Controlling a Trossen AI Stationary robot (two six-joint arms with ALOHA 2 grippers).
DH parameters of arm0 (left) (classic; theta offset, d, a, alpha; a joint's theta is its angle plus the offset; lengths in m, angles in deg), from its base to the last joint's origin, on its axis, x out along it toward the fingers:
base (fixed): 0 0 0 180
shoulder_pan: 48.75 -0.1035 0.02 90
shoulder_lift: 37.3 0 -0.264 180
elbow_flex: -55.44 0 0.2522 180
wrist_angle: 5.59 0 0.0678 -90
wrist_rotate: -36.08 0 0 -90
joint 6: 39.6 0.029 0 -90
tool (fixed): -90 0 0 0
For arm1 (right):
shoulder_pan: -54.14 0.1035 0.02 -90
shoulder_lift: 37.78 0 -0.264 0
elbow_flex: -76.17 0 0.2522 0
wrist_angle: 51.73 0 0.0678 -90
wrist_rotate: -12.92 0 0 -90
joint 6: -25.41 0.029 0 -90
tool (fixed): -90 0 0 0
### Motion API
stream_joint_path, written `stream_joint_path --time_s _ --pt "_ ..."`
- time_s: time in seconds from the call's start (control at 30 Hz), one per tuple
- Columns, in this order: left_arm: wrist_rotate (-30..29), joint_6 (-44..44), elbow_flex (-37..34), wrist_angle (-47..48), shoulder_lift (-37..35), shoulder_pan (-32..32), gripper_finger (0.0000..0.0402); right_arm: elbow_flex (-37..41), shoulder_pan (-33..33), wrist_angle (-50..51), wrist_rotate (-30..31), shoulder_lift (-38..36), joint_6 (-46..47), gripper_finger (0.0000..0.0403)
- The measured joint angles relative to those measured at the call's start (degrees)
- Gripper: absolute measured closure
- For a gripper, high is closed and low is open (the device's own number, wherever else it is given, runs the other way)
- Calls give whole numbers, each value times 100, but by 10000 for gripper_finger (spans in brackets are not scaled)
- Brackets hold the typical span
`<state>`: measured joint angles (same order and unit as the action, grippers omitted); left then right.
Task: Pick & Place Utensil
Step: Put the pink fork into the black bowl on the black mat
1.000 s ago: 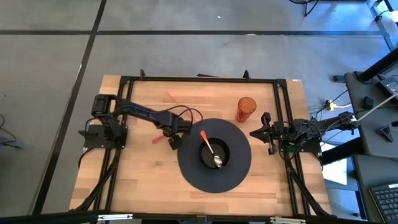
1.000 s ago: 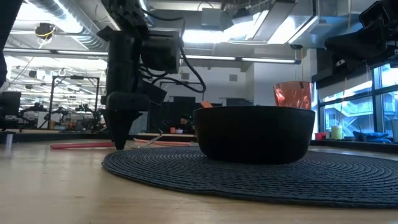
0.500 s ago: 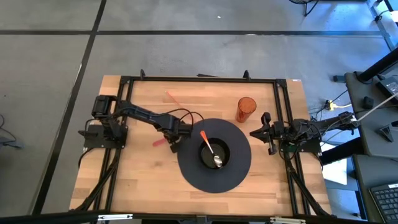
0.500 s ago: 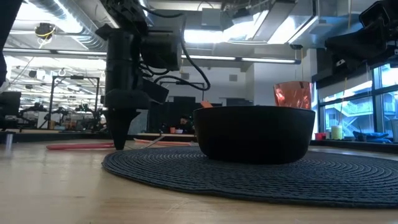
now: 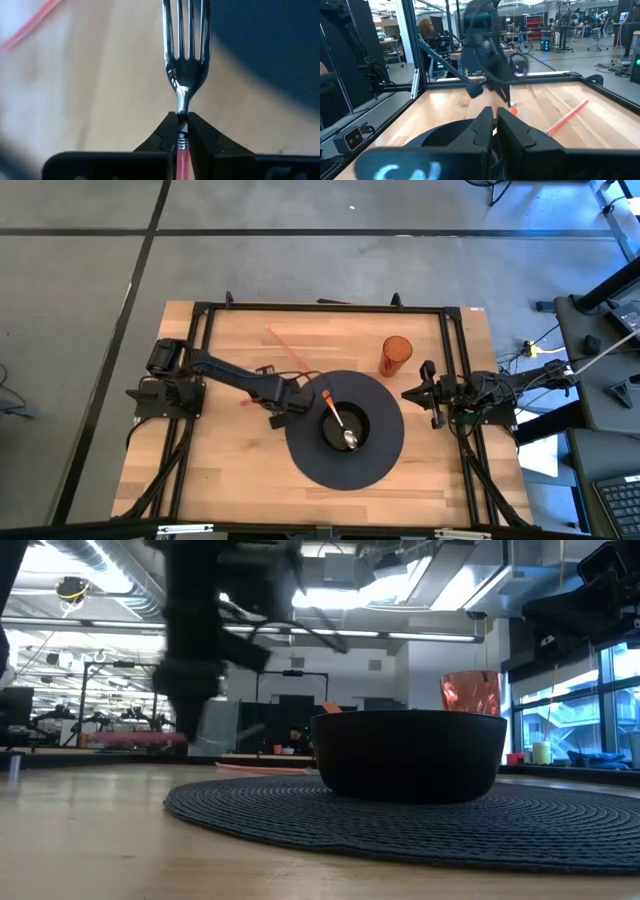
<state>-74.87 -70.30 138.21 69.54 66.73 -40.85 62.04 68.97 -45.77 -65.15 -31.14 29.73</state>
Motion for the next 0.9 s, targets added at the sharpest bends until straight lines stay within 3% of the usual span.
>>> stream_joint_path --time_s 0.23,0.57,0.9 --pt "-401 -152 539 807 7 293 392 0 0 8 0 0 -1 377" --pt "-1174 43 1509 868 -4 790 400 0 0 14 2 0 -2 377" --pt "-1428 0 1484 1023 195 823 401 0 0 16 2 0 15 377"
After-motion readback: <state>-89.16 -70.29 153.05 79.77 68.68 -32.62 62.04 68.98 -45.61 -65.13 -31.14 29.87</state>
